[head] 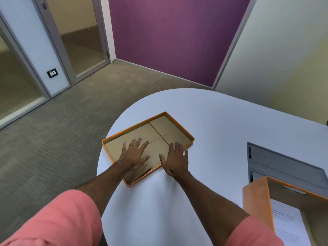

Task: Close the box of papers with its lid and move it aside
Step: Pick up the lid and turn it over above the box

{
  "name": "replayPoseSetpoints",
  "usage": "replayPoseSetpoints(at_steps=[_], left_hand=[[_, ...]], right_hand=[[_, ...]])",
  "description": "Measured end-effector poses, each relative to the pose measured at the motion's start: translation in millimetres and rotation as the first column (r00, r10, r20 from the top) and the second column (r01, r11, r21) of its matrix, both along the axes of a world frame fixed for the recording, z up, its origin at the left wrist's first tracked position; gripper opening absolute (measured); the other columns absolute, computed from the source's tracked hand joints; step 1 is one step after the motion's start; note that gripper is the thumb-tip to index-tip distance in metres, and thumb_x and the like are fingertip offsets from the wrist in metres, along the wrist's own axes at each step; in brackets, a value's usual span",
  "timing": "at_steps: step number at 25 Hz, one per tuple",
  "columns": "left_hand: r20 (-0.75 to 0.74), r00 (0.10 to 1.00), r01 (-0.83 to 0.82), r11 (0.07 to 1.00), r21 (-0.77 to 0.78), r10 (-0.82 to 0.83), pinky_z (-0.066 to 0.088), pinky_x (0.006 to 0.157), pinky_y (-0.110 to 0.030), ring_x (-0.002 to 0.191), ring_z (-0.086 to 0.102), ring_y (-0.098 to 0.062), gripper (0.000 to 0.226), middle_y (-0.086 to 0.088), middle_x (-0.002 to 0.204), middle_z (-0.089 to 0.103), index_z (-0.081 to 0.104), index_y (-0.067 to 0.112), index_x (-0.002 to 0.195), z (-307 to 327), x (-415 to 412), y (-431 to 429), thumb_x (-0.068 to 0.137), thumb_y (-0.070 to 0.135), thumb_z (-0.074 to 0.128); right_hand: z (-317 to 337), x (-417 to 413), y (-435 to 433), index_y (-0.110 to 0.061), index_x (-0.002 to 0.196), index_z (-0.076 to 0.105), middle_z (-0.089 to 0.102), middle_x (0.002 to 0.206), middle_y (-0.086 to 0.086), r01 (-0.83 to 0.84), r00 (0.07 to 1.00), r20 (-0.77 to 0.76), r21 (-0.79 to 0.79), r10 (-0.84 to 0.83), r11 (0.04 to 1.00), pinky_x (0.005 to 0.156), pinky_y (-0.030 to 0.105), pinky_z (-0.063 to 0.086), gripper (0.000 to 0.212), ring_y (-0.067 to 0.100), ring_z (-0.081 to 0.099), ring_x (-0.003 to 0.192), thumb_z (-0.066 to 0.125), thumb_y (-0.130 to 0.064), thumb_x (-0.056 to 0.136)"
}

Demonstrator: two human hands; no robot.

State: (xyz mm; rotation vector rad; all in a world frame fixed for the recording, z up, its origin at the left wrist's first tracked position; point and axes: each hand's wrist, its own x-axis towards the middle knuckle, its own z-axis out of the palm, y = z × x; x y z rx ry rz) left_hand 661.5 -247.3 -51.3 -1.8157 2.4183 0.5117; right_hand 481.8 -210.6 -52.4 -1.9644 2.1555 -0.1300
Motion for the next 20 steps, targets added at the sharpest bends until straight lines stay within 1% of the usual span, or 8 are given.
replayPoseSetpoints(at_steps=[5, 8, 10, 12, 16, 20], left_hand=[[0.045, 0.999, -0.006, 0.996, 0.090, 0.002, 0.000, 0.117, -0.058, 0.150, 0.000, -0.030, 0.069, -0.008, 0.163, -0.003, 0.007, 0.029, 0.153, -39.0, 1.6, -21.6, 0.095, 0.055, 0.033], [0.015, 1.000, -0.018, 0.990, 0.141, 0.016, 0.002, 0.118, -0.058, 0.150, -0.001, -0.031, 0.070, -0.007, 0.163, -0.004, 0.005, 0.028, 0.154, -61.8, -2.7, -32.1, 0.095, 0.055, 0.032], [-0.025, 0.998, -0.053, 0.980, 0.189, 0.058, 0.003, 0.118, -0.058, 0.150, -0.002, -0.031, 0.070, -0.007, 0.163, -0.005, 0.005, 0.026, 0.154, -74.1, -5.3, -35.7, 0.095, 0.055, 0.032], [-0.025, 0.997, -0.071, 0.972, 0.226, 0.078, 0.003, 0.118, -0.058, 0.150, -0.003, -0.031, 0.069, -0.007, 0.163, -0.005, 0.007, 0.024, 0.154, -82.9, -6.9, -35.9, 0.096, 0.054, 0.031], [0.047, 0.998, -0.040, 0.983, 0.177, 0.032, 0.000, 0.117, -0.060, 0.150, -0.003, -0.030, 0.066, -0.007, 0.163, -0.001, 0.013, 0.023, 0.153, -86.6, -13.2, -24.4, 0.096, 0.054, 0.027], [0.123, 0.991, 0.035, 0.995, 0.091, -0.046, -0.002, 0.115, -0.063, 0.149, 0.007, -0.031, 0.066, -0.009, 0.162, 0.010, 0.017, 0.023, 0.152, -81.9, -31.0, -4.5, 0.095, 0.056, 0.025]], right_hand=[[-37.1, 11.4, -22.0, -0.006, 0.149, 0.020, 0.017, 0.159, 0.019, -0.013, 1.000, -0.009, 0.112, 0.015, 0.994, 0.119, 0.051, 0.012, 0.074, 0.035, 0.011, 0.148, 0.035, -0.053, 0.094], [-55.9, 14.7, -30.7, -0.006, 0.148, 0.020, 0.017, 0.158, 0.021, -0.033, 0.999, 0.005, 0.155, 0.033, 0.987, 0.118, 0.051, 0.014, 0.074, 0.037, 0.012, 0.147, 0.038, -0.053, 0.093], [-67.6, 14.4, -33.5, -0.005, 0.149, 0.018, 0.016, 0.158, 0.022, -0.045, 0.999, 0.006, 0.194, 0.045, 0.980, 0.118, 0.050, 0.012, 0.073, 0.037, 0.011, 0.147, 0.038, -0.050, 0.095], [-76.1, 12.5, -33.8, -0.005, 0.150, 0.016, 0.013, 0.158, 0.022, -0.051, 0.999, 0.019, 0.227, 0.048, 0.972, 0.120, 0.049, 0.010, 0.070, 0.037, 0.007, 0.148, 0.036, -0.047, 0.096], [-85.0, 0.4, -36.2, -0.008, 0.151, 0.014, 0.009, 0.159, 0.025, -0.095, 0.995, 0.055, 0.266, 0.083, 0.959, 0.121, 0.048, 0.007, 0.065, 0.040, 0.000, 0.148, 0.032, -0.042, 0.099], [-86.1, -32.5, -38.5, -0.013, 0.152, 0.011, 0.004, 0.159, 0.025, -0.153, 0.988, 0.046, 0.327, 0.146, 0.932, 0.120, 0.047, 0.005, 0.060, 0.041, -0.005, 0.148, 0.033, -0.034, 0.099]])
